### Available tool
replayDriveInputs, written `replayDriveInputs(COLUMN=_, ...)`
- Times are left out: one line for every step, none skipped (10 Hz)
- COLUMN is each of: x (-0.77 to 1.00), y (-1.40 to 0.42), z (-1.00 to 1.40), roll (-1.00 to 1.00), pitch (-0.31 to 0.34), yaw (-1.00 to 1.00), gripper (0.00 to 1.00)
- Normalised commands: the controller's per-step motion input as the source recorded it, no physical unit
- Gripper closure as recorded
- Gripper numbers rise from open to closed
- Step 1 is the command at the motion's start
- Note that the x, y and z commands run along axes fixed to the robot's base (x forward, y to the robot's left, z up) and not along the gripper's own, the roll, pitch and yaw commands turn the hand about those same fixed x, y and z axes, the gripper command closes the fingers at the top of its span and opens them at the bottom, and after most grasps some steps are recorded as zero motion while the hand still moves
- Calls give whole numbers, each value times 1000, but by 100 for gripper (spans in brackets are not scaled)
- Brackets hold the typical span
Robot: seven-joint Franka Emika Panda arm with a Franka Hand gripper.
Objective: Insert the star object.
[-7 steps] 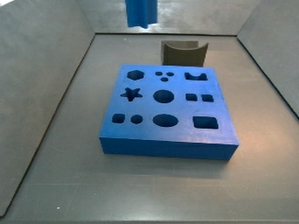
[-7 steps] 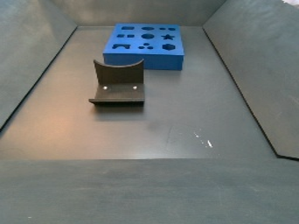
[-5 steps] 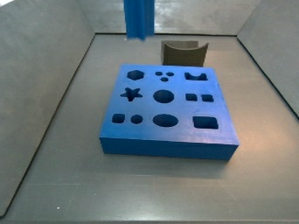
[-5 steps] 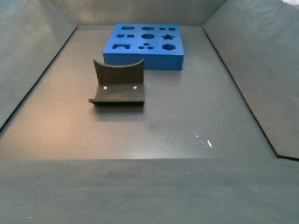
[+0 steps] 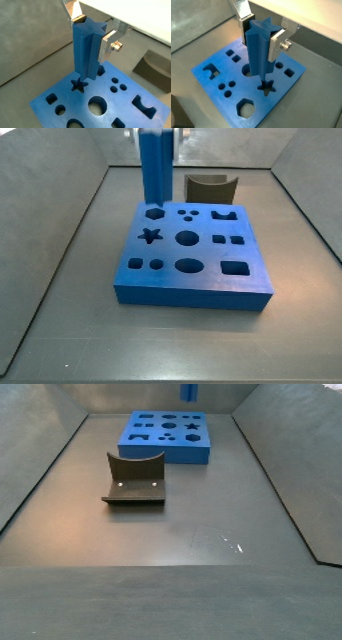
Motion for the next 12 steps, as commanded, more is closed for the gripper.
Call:
replayDriveInputs(x=0, y=69, z=-1000, roll=56, pitch=-74, yaw=-94, gripper=100)
replayDriveInputs(x=-34, y=0, z=-869, roll=0, pitch=-179, yaw=-171, gripper=100)
replayDriveInputs(x=-114, y=0, z=-609, roll=-97, pitch=-299, yaw=-243, gripper=100)
replayDriveInputs(x=-137, y=0, z=-486, roll=-143, pitch=-347, yaw=-246, gripper=100)
replayDriveInputs(x=-129, y=0, z=-497, roll=-136, pitch=-339, yaw=-209, gripper=100)
replayDriveInputs(x=0, y=46, z=-74, roll=-81, pitch=-84, yaw=-6, gripper=100)
replayDriveInputs(x=0, y=0, z=-37, roll=0, pitch=0, yaw=0, gripper=100)
replayDriveInputs(x=-123, y=0, z=-343, roll=197, pitch=0, yaw=0, gripper=100)
replayDriveInputs(x=0, y=-57, z=-329, roll=311, pitch=54, yaw=-154, gripper=100)
replayDriveInputs(x=0, y=-31, z=-166, roll=240, pitch=131, yaw=-631, gripper=100)
replayDriveInputs(x=0, y=-20, z=-126, roll=226, pitch=139, yaw=-754, gripper=100)
replayDriveInputs(x=0, y=-37, z=-146, roll=224, pitch=146, yaw=-734, gripper=100)
